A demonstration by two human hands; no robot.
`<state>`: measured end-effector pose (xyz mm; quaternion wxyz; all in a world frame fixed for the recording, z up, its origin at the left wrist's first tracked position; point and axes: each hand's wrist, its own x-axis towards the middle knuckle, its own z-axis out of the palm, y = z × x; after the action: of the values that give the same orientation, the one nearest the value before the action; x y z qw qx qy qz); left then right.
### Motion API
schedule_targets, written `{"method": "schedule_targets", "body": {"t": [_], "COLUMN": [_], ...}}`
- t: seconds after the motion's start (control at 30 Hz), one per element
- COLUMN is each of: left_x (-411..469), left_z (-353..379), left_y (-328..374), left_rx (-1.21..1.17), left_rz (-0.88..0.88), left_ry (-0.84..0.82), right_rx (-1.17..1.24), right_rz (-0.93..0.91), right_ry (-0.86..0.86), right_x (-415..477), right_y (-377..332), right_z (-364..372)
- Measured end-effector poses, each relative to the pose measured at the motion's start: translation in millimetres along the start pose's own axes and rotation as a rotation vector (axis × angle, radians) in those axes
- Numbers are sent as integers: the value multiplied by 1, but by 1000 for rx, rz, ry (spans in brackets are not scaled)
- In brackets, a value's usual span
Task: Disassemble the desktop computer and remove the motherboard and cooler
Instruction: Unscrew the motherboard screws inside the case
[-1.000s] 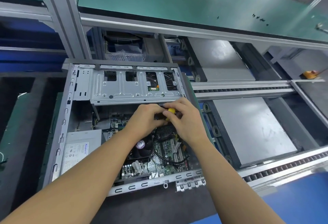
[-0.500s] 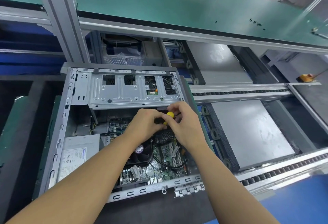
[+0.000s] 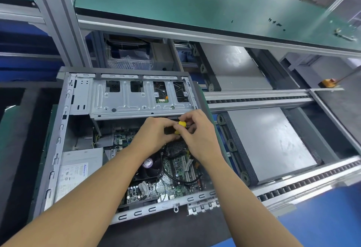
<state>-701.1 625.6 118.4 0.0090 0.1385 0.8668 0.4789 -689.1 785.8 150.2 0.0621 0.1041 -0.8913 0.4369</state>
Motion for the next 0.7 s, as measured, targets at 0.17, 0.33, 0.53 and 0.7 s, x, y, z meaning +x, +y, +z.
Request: {"method": "schedule_targets", "body": {"t": [0.17,0.33,0.53,0.7], "left_x": [0,1,-1,0], "left_z": [0,1,-1,-2], "left_y": [0,0,2,-2], "left_rx": [1,58,-24,39], "left_rz": [-23,-8,-10,-33], "left_ry": [-34,37,-13,-53], "right_rx": [67,43,-41,31], "right_rz": [60,-15,-100,-53], "right_ry": [-80,-94,-58,-97], "right_x": [-3,-3,0,-2], "right_y": [-1,-3,-1,0], "right_z": [-6,-4,-4,-7]}}
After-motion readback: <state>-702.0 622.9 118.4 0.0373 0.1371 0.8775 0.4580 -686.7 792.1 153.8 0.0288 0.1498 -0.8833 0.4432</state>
